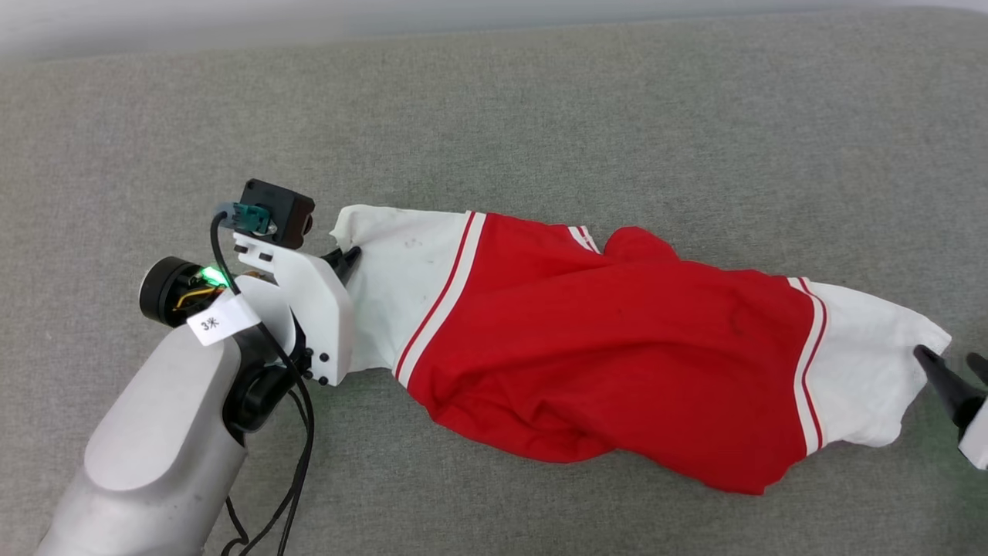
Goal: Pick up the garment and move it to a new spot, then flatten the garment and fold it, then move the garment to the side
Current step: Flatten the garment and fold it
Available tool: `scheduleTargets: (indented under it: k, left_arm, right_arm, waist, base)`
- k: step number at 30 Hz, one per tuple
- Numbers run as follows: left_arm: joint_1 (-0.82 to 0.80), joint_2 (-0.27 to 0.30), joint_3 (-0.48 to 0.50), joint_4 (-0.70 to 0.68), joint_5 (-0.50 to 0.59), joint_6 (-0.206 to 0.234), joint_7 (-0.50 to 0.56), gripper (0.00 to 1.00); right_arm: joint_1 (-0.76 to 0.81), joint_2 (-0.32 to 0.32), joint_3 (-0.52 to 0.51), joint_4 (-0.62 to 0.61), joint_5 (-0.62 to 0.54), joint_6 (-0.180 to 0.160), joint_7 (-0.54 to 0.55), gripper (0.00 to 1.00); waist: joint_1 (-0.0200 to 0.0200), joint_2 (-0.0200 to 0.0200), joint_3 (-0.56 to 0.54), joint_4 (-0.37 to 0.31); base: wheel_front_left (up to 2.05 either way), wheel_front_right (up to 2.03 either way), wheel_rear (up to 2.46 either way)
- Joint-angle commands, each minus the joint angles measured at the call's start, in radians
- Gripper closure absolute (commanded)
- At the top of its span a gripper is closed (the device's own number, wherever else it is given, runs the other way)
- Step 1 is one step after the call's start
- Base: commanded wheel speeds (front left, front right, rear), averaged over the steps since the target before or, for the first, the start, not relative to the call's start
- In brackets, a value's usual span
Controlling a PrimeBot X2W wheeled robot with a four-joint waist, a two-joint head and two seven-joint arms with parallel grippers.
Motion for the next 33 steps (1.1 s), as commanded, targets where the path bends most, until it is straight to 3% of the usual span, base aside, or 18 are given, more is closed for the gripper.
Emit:
scheduleTargets:
  k: [1, 7, 13, 14, 16, 26, 33]
  left_arm:
    - [0.000, 0.001, 0.001, -0.005, -0.003, 0.007, 0.001, 1.00]
    - [0.000, 0.004, -0.005, -0.026, -0.005, 0.009, 0.006, 1.00]
    - [0.001, 0.012, -0.004, -0.029, -0.009, 0.012, 0.006, 1.00]
    - [0.001, 0.012, -0.005, -0.028, -0.011, 0.012, 0.006, 1.00]
    - [0.001, 0.013, -0.005, -0.025, -0.013, 0.014, 0.006, 1.00]
    - [-0.017, 0.026, 0.018, -0.018, 0.006, 0.029, -0.065, 1.00]
    - [-0.083, 0.051, 0.056, 0.026, 0.035, 0.028, -0.174, 1.00]
  right_arm:
    - [-0.019, -0.009, 0.008, 0.010, 0.006, -0.001, 0.009, 0.00]
    - [-0.080, -0.038, 0.104, 0.082, 0.028, -0.001, 0.060, 0.00]
    - [-0.085, -0.017, 0.214, 0.146, 0.080, 0.001, 0.115, 0.00]
    - [-0.086, -0.015, 0.226, 0.157, 0.089, 0.001, 0.125, 0.38]
    - [-0.090, -0.017, 0.244, 0.175, 0.104, 0.001, 0.139, 1.00]
    - [-0.166, -0.116, 0.228, 0.120, 0.107, -0.001, 0.083, 1.00]
    - [-0.260, -0.141, 0.191, 0.088, 0.067, -0.001, 0.052, 1.00]
  waist:
    - [-0.0001, 0.0000, 0.007, 0.003]
    - [-0.0001, 0.0000, 0.031, 0.017]
    - [-0.0001, 0.0000, 0.045, 0.020]
    - [-0.0001, 0.0000, 0.045, 0.020]
    - [-0.0001, 0.0000, 0.043, 0.019]
    - [-0.0001, 0.0000, -0.018, 0.013]
    - [-0.0001, 0.0000, -0.062, 0.011]
  base:
    - [0.00, 0.00, 0.00]
    - [0.00, 0.00, 0.00]
    - [0.00, 0.00, 0.00]
    - [0.00, 0.00, 0.00]
    - [0.00, 0.00, 0.00]
    - [0.00, 0.00, 0.00]
    - [0.00, 0.00, 0.00]
